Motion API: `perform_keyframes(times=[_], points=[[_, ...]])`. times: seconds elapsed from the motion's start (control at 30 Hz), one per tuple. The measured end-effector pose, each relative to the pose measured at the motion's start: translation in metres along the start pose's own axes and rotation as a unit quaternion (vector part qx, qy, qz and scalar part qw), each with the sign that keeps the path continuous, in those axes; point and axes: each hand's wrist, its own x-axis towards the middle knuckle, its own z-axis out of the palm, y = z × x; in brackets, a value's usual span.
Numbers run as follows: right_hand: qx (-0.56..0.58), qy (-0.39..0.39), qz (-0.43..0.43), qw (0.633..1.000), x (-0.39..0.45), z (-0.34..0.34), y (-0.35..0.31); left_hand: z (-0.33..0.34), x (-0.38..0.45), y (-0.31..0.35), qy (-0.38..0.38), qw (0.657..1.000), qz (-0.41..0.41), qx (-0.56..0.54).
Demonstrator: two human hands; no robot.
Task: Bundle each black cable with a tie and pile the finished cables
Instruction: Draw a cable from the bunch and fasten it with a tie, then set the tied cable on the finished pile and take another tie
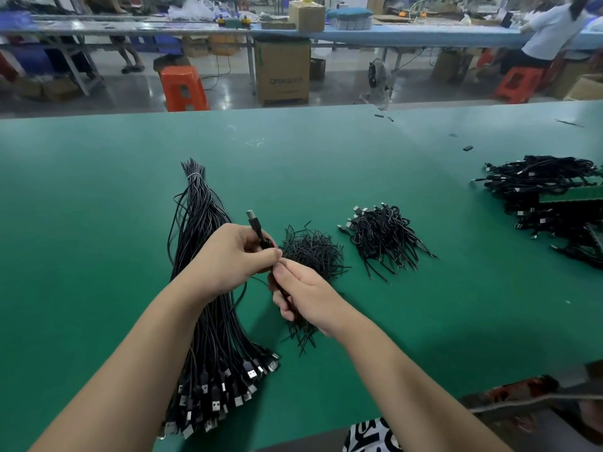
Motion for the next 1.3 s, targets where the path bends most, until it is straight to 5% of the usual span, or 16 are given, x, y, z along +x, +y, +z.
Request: perform_keyframes(times=[0.1,0.23,0.47,0.5,0.57,0.63,0.83,0.93,1.07,1.3], points=[[0.036,-0.008,0.003,0.999,0.002,-0.004,0.001,-0.002,0.002,0.0,-0.015,1.0,0.003,0.01],[-0.107,0.02,-0.002,0.994,0.008,-0.009,0.002,0.003,0.005,-0.004,-0.014,1.0,-0.004,0.015],[-0.149,0.087,0.0,0.985,0.011,-0.015,0.012,0.009,0.017,-0.028,-0.091,0.969,-0.086,-0.212],[-0.153,0.1,-0.001,0.983,0.01,-0.018,0.013,0.008,0.022,-0.037,-0.077,0.972,-0.103,-0.198],[-0.163,0.129,0.006,0.978,0.009,-0.026,0.015,0.012,0.033,-0.061,-0.005,0.993,-0.122,0.005],[-0.159,0.155,0.015,0.975,0.008,-0.032,0.018,0.019,0.041,-0.083,0.035,0.969,-0.121,0.212],[-0.145,0.167,0.019,0.975,0.008,-0.035,0.02,0.044,0.053,-0.125,-0.013,0.896,-0.068,0.439],[-0.128,0.166,0.019,0.978,0.007,-0.038,0.02,0.049,0.052,-0.137,-0.032,0.876,-0.077,0.476],[-0.112,0.175,0.026,0.978,0.007,-0.043,0.02,0.047,0.051,-0.144,-0.026,0.899,-0.101,0.424],[-0.115,0.169,0.036,0.978,0.005,-0.047,0.024,0.046,0.045,-0.149,-0.037,0.875,-0.05,0.48]])
